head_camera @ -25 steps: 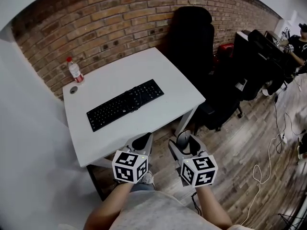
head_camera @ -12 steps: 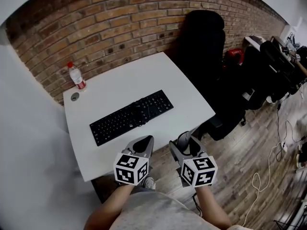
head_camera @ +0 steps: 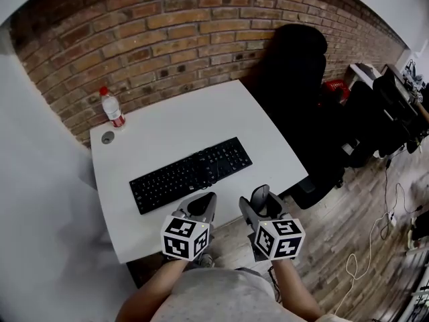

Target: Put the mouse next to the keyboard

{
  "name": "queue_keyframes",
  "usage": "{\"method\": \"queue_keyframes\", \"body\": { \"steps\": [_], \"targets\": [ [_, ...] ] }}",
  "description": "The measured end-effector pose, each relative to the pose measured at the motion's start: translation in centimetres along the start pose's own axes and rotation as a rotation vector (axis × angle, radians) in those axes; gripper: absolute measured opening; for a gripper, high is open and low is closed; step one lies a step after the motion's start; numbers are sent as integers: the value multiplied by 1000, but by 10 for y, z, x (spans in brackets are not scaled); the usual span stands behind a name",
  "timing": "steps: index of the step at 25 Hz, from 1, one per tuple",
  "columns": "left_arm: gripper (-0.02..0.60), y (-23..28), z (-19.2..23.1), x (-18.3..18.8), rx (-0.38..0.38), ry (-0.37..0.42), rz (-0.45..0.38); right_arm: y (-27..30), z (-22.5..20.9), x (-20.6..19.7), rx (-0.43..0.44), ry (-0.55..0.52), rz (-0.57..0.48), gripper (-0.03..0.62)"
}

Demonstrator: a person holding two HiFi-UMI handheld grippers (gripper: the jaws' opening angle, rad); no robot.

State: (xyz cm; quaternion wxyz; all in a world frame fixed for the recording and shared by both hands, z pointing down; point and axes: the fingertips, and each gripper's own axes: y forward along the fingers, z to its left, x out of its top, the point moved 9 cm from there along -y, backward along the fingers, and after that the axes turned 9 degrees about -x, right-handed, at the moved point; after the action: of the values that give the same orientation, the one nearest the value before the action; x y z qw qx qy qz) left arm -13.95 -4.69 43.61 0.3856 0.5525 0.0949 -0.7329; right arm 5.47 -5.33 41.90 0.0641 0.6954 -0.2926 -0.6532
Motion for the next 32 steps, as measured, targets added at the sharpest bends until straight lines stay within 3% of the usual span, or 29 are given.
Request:
{"method": "queue_keyframes", "body": {
  "steps": [10, 20, 32],
  "targets": [
    [-8, 13, 25, 3, 63, -21, -16, 39, -10, 10, 36, -34, 16, 308],
    [-8, 64, 46, 21, 217, -71, -59, 98, -67, 37, 122, -75, 62, 308],
    [-8, 125, 50, 41, 346, -102, -101, 160, -124, 62, 220, -147, 130, 308]
  ]
}}
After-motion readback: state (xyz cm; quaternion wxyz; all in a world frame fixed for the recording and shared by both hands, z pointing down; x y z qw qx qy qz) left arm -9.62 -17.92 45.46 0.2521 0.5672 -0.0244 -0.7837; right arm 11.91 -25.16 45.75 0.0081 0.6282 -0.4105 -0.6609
